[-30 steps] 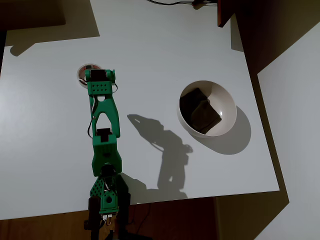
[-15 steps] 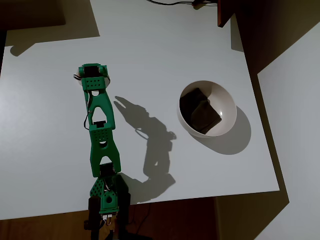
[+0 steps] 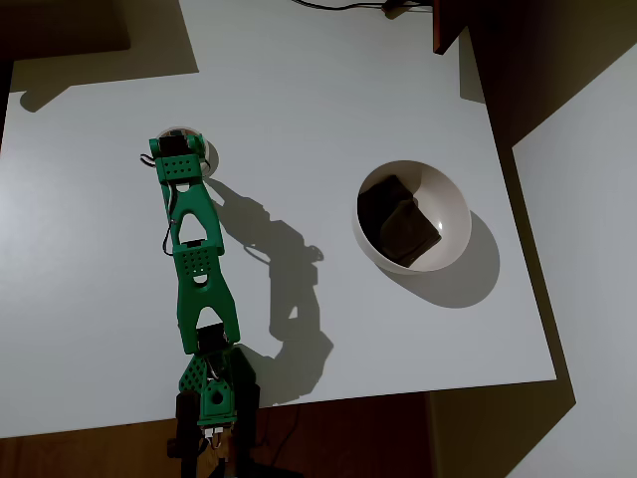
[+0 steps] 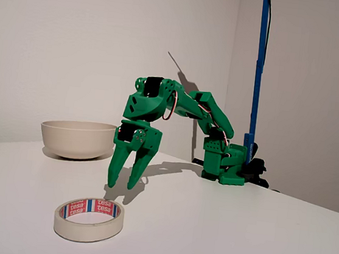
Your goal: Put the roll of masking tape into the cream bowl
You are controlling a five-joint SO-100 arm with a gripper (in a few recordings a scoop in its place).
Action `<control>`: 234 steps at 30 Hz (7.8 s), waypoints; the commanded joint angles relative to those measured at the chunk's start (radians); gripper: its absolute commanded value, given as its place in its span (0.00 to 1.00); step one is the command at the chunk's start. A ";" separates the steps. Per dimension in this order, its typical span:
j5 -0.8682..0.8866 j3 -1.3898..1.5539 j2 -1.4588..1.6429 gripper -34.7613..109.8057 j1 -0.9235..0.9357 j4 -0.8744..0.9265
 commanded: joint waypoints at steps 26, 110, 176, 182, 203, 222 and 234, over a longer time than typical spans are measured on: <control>0.044 -0.064 -0.067 0.35 -0.002 -0.055; -0.015 -0.117 0.818 0.18 0.752 0.225; 0.040 -0.118 0.500 0.18 1.057 -0.052; 0.051 -0.118 0.615 0.18 0.925 0.074; 0.028 -0.035 1.080 0.18 0.267 0.397; -0.029 0.939 1.779 0.18 0.034 0.190; -0.061 1.427 2.082 0.18 0.044 0.048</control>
